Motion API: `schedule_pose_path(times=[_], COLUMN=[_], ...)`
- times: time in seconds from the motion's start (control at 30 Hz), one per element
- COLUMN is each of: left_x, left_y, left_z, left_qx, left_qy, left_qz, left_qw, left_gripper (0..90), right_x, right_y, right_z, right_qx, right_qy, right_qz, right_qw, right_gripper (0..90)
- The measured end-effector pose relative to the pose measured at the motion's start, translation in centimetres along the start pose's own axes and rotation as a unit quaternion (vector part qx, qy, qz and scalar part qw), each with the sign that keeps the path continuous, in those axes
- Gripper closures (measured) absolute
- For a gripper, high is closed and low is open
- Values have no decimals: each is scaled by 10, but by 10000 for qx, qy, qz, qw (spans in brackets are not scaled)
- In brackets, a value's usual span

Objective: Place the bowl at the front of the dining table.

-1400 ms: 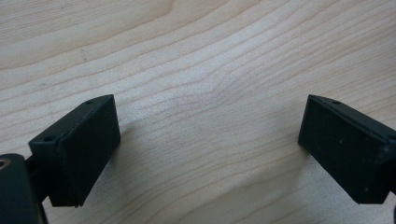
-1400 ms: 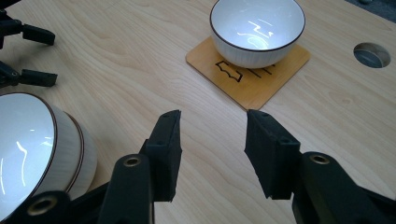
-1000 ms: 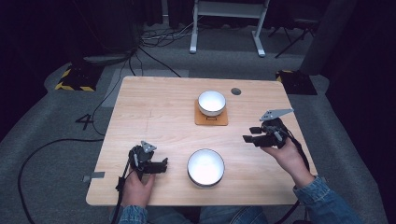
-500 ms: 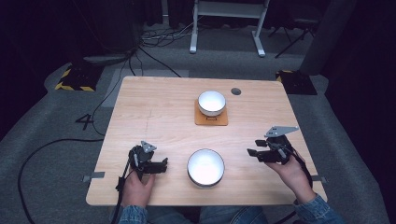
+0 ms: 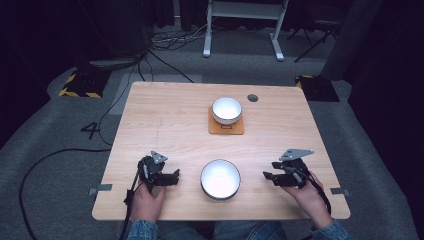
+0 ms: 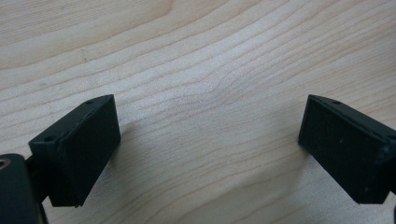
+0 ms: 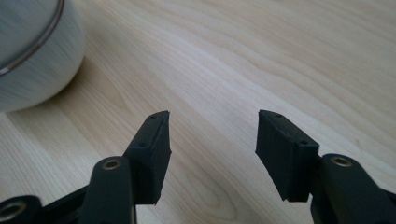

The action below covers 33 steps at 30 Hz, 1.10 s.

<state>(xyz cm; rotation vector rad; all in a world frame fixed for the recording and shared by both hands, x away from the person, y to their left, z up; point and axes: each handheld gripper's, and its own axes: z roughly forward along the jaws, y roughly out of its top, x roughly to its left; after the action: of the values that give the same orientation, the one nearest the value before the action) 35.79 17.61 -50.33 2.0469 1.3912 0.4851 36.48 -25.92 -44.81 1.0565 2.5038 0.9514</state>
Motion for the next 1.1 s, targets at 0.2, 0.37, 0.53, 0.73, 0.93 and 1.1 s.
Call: schedule_pose_path(times=[0.2,0.37,0.53,0.73,0.93,1.1], left_x=[0,0,0,0,0,0], left_y=[0,0,0,0,0,0], left_z=[0,0,0,0,0,0], left_qx=[0,1,0,1,-1,-8], left_qy=[0,0,0,0,0,11], left_qz=[1,1,0,2,2,-13], left_qw=[10000,10000,10000,10000,10000,10000], left_gripper=[56,56,56,56,56,56], right_x=[1,-6,-8,-5,-1,0], right_y=[-12,-20,-27,-32,-43,-43], right_z=[12,23,28,32,36,36], right_qx=[179,243,101,-178,-647,-642], right_qy=[35,-38,-90,-197,-195,-224], right_qz=[64,83,130,18,-34,-32], right_qw=[9998,9997,9998,9996,9977,9977], right_gripper=[446,445,437,371,282,271])
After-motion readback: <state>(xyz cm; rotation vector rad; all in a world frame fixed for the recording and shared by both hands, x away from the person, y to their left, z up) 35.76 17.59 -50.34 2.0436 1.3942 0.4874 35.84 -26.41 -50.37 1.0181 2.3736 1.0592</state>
